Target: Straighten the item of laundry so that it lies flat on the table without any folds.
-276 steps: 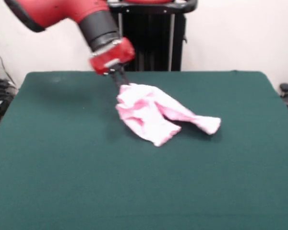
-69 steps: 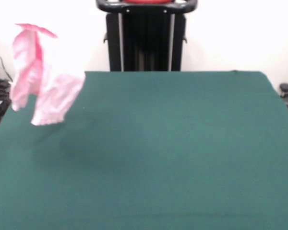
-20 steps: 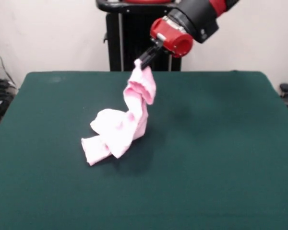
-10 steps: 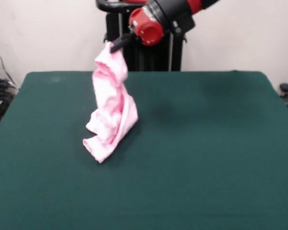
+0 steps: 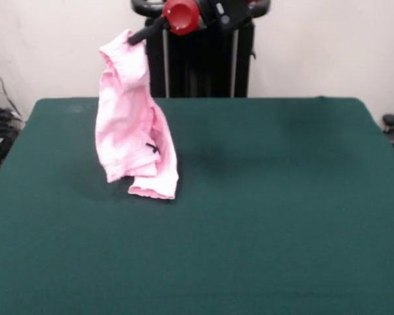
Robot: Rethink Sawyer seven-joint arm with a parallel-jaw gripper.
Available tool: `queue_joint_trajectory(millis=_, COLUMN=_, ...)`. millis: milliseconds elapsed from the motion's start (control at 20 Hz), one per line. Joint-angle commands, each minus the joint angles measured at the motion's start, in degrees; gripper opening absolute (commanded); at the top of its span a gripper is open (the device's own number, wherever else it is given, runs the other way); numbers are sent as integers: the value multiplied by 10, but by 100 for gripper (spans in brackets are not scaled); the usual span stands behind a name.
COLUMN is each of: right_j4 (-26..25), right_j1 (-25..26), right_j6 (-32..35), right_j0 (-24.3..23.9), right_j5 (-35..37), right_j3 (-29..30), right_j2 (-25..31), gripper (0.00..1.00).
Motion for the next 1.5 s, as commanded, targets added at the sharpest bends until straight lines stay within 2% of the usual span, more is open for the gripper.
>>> queue_joint_trajectory(millis=50, right_j4=59, right_j1=-35, right_j6=99, right_j0=-16, right_j5=-10, right_j3=-15, right_j2=153, gripper=0)
queue_joint_trajectory(millis=150, right_j4=53, right_j1=-22, right_j6=123, right_j0=-17, right_j5=-11, right_j3=-22, right_j2=155, gripper=0)
queue_joint_trajectory(millis=550, right_j4=-65, right_j1=66, right_j6=297, right_j0=-3, right_j5=26, right_j3=-48, right_j2=105, gripper=0)
queue_joint_trajectory(millis=900, right_j4=-108, right_j1=83, right_j6=342, right_j0=-13, right_j5=4, right_j3=-43, right_j2=102, gripper=0)
queue_joint_trajectory(millis=1150, right_j4=-186, right_j1=114, right_j6=413, right_j0=-23, right_j5=7, right_j3=-34, right_j2=92, gripper=0)
queue_joint_trajectory(millis=1250, right_j4=-204, right_j1=119, right_j6=422, right_j0=-27, right_j5=7, right_j3=-29, right_j2=92, gripper=0)
queue_joint_trajectory(millis=1500, right_j4=-212, right_j1=117, right_j6=425, right_j0=-29, right_j5=6, right_j3=-14, right_j2=92, gripper=0)
